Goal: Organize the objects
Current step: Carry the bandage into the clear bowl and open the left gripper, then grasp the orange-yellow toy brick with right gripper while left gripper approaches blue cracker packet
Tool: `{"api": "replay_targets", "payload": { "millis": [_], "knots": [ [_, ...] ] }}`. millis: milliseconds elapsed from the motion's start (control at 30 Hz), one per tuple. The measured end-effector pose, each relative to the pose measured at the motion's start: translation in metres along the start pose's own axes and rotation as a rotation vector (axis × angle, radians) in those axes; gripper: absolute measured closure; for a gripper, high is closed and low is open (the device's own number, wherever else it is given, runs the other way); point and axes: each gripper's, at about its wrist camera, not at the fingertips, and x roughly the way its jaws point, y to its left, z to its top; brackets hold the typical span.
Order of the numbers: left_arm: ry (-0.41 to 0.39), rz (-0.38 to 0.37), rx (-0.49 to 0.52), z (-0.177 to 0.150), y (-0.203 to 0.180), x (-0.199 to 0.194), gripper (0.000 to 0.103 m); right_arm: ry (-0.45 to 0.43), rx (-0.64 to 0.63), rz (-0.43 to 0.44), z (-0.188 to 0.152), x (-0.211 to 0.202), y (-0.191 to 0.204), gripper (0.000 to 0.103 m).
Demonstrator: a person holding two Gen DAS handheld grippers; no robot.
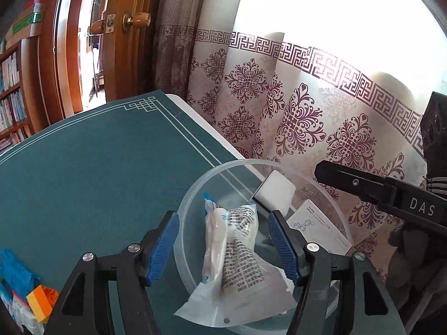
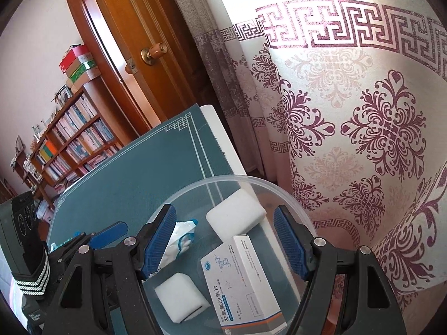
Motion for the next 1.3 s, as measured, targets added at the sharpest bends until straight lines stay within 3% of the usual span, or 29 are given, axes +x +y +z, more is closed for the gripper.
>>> {"api": "replay_targets", "payload": {
  "millis": [167, 333, 600, 967, 1300],
  "knots": [
    [-0.016, 0.039, -0.004, -0.002, 0.006, -0.010, 0.032, 0.000, -0.015, 0.008, -0.002, -0.003, 0.006, 0.029],
    [-0.029, 0.067, -0.014, -0.006, 0.010, -0.023, 0.020, 0.004, -0.030, 0.016, -0.006, -0.007, 0.014, 0.029],
    [-0.067, 0.122, -0.044, -0.020, 0.024, -0.053, 0.012, 0.009, -0.065, 0.044, -0.015, -0.019, 0.034, 0.029],
    [-0.115, 0.242, -0.142, -0.049, 0.076, -0.101, 0.005, 0.036, -0.150, 0.099, -0.033, -0.023, 0.088, 0.029],
    [-0.154, 0.395, -0.189, -0.083, 0.133, -0.150, 0.001, 0.102, -0.251, 0.163, -0.064, -0.011, 0.152, 0.029]
  ]
}}
